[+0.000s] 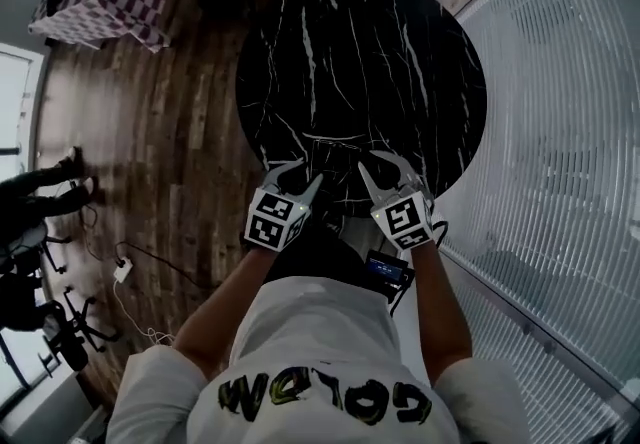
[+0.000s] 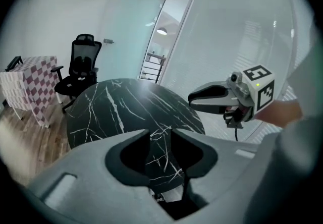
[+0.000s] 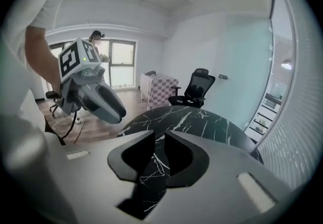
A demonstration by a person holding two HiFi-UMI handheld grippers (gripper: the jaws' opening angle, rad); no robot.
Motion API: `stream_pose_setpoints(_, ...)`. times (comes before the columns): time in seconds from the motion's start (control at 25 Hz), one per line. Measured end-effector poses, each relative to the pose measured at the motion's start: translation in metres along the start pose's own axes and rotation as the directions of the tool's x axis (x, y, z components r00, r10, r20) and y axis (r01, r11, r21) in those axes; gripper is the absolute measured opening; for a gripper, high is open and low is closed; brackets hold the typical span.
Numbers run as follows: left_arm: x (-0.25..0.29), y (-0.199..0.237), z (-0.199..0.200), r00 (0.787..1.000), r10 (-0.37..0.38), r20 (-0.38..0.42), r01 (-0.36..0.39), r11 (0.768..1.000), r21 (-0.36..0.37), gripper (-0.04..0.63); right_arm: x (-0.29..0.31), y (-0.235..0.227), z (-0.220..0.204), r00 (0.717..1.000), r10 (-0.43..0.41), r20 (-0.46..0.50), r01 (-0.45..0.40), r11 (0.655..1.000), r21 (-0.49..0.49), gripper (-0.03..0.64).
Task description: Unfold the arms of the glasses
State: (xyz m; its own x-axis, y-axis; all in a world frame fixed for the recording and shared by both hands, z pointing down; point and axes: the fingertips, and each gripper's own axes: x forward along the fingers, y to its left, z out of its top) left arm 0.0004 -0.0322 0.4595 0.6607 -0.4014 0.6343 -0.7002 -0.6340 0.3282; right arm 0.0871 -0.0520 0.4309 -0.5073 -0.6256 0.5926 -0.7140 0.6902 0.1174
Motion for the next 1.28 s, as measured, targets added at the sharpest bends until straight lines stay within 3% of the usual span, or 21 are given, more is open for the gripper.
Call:
stream_pose_setpoints(0.28,-0.057,-0.040,0.073,0.983,-0.040,0.177,0.024,0.995,0.092,0.132,-0.063,0.008,0.066,0.984,-0.067,0.165,0.044,0.990,0.135,0.063)
stream_pose_setpoints(0.52,-0.104,-0.080,0.125,0.933,-0.097,0.347,0.043,0.986,0.159,0.132,-0.117,0.021,0.117,0.949,-0.136,0.286,0.065,0.968,0.243,0.063)
stream_pose_setpoints(0.96,-0.163,-0.133,0.172,0.850,-0.212,0.482,0.094,0.962,0.257,0.114,-0.189,0.021,0.186,0.874,-0.236,0.424,0.110,0.948,0.300,0.064)
stream_pose_setpoints(1.16,-0.171,-0.155,0.180,0.825,-0.255,0.505,0.116,0.950,0.290,0.107,-0.212,0.023,0.213,0.833,-0.246,0.495,0.108,0.951,0.290,0.064)
stream_pose_setpoints(1.28,-0.180,-0.169,0.189,0.791,-0.306,0.529,0.137,0.932,0.334,0.107,-0.218,0.034,0.225,0.814,-0.235,0.532,0.091,0.955,0.283,0.063)
